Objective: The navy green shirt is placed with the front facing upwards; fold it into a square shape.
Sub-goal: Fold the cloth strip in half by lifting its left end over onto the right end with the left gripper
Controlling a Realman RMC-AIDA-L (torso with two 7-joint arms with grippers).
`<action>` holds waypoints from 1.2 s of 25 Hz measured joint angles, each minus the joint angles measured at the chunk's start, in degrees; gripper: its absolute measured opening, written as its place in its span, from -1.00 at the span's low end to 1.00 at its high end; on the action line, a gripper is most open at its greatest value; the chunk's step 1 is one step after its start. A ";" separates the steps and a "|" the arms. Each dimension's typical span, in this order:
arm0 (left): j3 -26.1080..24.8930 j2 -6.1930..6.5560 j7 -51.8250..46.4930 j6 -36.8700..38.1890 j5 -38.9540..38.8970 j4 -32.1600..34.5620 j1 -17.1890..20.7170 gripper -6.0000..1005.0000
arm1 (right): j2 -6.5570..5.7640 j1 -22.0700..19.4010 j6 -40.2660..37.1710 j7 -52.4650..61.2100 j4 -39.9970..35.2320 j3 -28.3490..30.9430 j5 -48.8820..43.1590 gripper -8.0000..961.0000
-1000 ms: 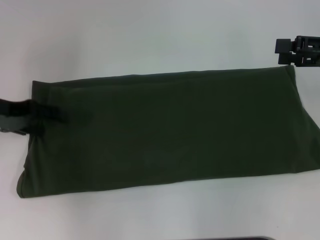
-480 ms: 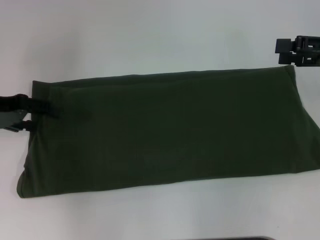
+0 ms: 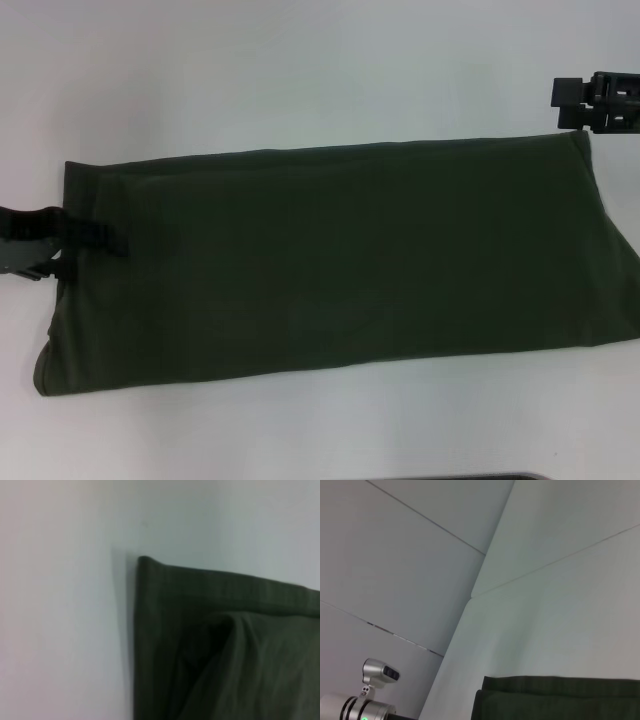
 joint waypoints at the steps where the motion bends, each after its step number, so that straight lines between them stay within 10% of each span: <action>1: 0.02 0.00 -0.01 0.00 0.06 0.08 0.03 0.79 | -0.03 0.00 0.01 0.00 0.00 0.00 0.00 0.90; 30: -1.13 -2.66 0.36 0.87 -0.02 -2.16 0.81 0.79 | -0.17 -0.01 0.00 0.79 -0.19 0.01 0.00 0.90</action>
